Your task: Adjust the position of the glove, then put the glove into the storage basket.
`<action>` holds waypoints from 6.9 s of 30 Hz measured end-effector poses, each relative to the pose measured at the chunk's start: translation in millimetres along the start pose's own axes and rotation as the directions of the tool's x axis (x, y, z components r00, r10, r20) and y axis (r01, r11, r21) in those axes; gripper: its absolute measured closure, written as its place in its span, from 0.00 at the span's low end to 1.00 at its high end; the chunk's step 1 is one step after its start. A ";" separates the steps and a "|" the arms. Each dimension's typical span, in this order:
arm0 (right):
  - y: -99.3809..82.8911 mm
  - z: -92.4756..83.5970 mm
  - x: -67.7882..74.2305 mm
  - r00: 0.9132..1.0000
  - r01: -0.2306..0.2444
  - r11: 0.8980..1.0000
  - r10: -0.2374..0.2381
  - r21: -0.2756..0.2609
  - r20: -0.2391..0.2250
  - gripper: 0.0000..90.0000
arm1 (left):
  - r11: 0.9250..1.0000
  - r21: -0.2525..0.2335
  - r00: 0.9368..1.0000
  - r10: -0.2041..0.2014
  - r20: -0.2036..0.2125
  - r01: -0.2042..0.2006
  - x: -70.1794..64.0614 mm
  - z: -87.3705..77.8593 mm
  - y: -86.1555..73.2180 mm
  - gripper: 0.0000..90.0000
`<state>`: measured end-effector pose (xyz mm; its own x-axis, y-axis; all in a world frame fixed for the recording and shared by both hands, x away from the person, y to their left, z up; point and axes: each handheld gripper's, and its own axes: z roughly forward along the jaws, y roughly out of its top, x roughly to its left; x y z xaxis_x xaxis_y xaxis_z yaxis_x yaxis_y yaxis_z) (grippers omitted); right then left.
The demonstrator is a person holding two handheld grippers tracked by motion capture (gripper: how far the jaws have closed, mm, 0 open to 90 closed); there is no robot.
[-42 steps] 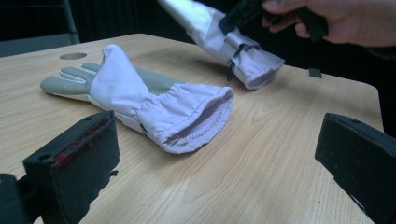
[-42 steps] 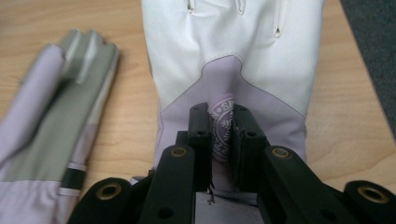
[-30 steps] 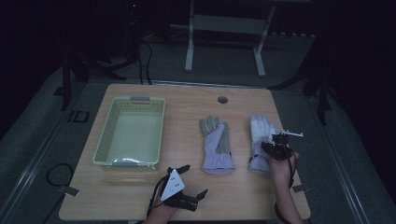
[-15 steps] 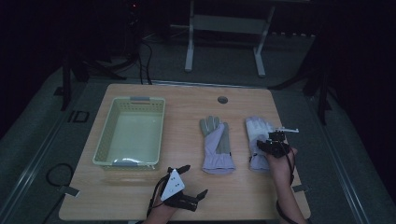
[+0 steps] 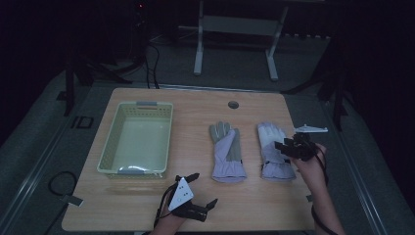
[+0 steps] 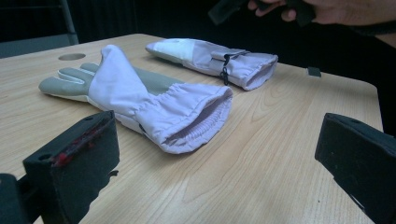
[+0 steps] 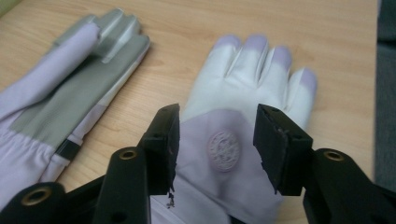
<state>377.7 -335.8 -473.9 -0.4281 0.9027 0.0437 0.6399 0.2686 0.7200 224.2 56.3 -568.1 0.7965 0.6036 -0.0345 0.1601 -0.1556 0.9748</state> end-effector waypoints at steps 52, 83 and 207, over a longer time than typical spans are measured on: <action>-13.5 20.6 -8.4 0.999 -0.040 0.995 0.042 0.094 -0.020 0.90 | 1.000 0.000 1.000 -0.008 -0.003 0.008 0.7 0.1 0.1 0.00; 69.9 -23.0 117.9 0.989 0.080 0.997 -0.078 0.004 -0.128 0.90 | 1.000 0.000 1.000 -0.007 0.001 0.007 0.4 0.1 0.0 0.00; -17.6 89.8 79.7 0.916 0.117 0.989 -0.072 0.090 -0.395 0.48 | 0.831 0.444 0.942 -0.315 -0.119 0.334 41.0 93.0 27.6 0.31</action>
<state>389.6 -238.4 -545.3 -0.6905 0.6744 0.2616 0.6402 0.4015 0.6549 315.5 4.0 -563.1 0.6304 0.7101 -0.3136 0.6584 -0.2751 0.7005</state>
